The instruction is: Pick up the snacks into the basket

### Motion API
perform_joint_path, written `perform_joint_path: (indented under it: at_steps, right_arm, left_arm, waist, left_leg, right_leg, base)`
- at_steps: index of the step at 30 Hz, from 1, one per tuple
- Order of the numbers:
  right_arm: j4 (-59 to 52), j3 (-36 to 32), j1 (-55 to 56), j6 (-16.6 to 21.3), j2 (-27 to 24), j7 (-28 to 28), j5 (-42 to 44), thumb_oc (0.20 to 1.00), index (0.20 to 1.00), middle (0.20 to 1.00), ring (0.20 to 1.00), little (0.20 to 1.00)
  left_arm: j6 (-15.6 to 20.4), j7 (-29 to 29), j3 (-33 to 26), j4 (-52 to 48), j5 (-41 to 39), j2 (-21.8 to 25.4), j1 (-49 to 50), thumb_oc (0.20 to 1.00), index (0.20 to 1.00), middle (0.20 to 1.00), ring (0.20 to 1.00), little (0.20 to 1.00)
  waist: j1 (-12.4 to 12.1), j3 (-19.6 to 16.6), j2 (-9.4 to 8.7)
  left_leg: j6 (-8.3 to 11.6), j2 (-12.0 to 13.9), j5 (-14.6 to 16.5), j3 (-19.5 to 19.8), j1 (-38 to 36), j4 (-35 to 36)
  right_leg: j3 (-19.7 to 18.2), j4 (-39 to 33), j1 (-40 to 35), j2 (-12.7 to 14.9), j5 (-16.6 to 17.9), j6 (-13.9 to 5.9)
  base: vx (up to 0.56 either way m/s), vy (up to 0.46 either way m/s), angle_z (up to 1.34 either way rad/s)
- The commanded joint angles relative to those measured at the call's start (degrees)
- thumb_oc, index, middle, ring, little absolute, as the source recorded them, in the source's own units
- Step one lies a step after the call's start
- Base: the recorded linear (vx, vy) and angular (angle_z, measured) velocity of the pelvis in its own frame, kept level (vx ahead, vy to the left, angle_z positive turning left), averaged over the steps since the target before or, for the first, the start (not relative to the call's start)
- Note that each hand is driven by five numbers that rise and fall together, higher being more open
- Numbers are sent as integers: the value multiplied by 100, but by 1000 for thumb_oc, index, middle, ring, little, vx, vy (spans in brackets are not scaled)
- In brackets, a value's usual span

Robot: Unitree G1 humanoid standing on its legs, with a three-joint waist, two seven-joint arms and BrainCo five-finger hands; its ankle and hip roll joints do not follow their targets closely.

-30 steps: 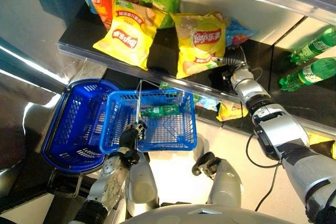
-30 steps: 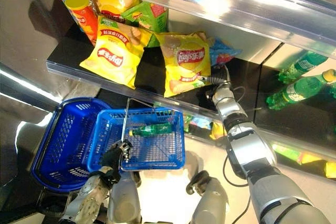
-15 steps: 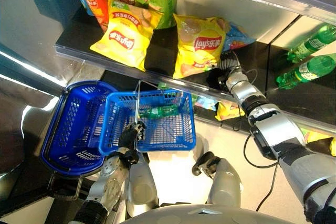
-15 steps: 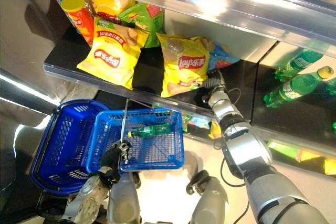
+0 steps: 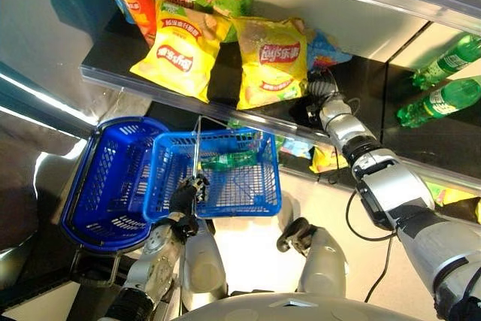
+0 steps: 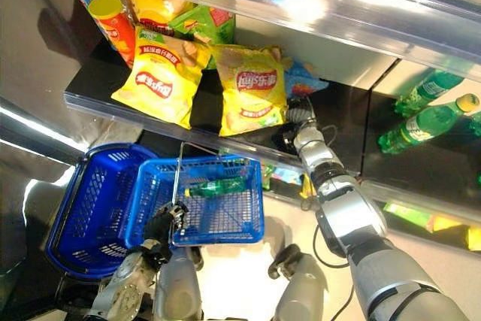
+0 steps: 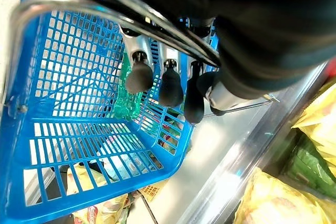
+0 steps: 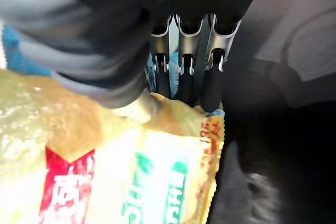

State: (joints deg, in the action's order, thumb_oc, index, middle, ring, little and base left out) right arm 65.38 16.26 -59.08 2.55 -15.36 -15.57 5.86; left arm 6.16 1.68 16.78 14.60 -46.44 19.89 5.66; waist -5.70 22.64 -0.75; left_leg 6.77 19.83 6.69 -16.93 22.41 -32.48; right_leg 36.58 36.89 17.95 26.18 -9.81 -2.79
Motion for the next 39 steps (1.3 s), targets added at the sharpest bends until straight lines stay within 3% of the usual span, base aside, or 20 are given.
perform_joint_path:
  at_steps: [1,11,14,17,18,22,29,39]
  right_arm:
    - [-147,-137,-153,321,-15,-96,-144,200,200,200,200,200]
    - [-1552,-157,318,353,-262,-266,-538,200,200,200,200,200]
    - [-2162,-337,661,481,-247,-320,-315,200,200,200,200,200]
    - [-2817,-606,1052,743,-230,-274,319,200,200,200,200,200]
    - [-3203,-821,1315,982,-180,-157,917,200,200,200,200,200]
    - [-3851,-1070,1786,1280,-147,-23,1624,200,200,200,200,200]
    - [-4774,-1359,2410,1576,-135,104,2185,200,200,200,200,200]
    - [-5556,-1527,2681,1738,-198,100,2247,200,200,200,200,200]
  left_arm:
    - [800,-48,-251,-1162,-280,163,61,200,200,200,200,200]
    - [832,0,-329,-1113,-252,105,46,200,200,200,200,200]
    - [848,16,-350,-1082,-267,59,36,200,200,200,200,200]
    - [875,11,-372,-1091,-322,36,37,200,200,200,200,200]
    - [882,-19,-383,-1108,-385,2,55,200,200,200,200,200]
    - [894,-82,-366,-1118,-502,-24,107,200,200,200,200,200]
    - [915,-85,-357,-1142,-528,-60,146,200,200,200,200,200]
    - [927,-112,-383,-1166,-535,-77,233,200,200,200,200,200]
  waist:
    - [-333,-45,79]
    - [-211,-30,42]
    - [-163,-16,31]
    - [-112,-7,23]
    - [-85,3,18]
    - [-42,1,-12]
    - [32,-24,-33]
    - [81,-55,-43]
  left_leg:
    - [-149,-80,-104,-7,-356,314]
    - [-153,-68,-87,-16,-371,317]
    - [-153,-59,-80,-41,-377,306]
    - [-151,-53,-74,-63,-397,309]
    - [-150,-52,-66,-63,-397,304]
    - [-140,-46,-69,-79,-403,296]
    - [-122,-10,-74,-84,-416,283]
    - [-111,11,-74,-113,-451,289]
  right_leg:
    - [-483,275,-94,300,1194,-1046]
    - [-519,286,-63,300,1239,-1055]
    - [-524,302,-50,317,1244,-1060]
    - [-529,313,-43,328,1246,-1067]
    - [-535,320,-43,341,1245,-1070]
    - [-529,327,-59,347,1241,-1073]
    - [-532,348,-45,354,1213,-1085]
    - [-549,334,-52,365,1182,-1091]
  base:
    - [0,0,0]
    - [0,0,0]
    - [0,0,0]
    - [0,0,0]
    - [0,0,0]
    - [0,0,0]
    - [0,0,0]
    - [0,0,0]
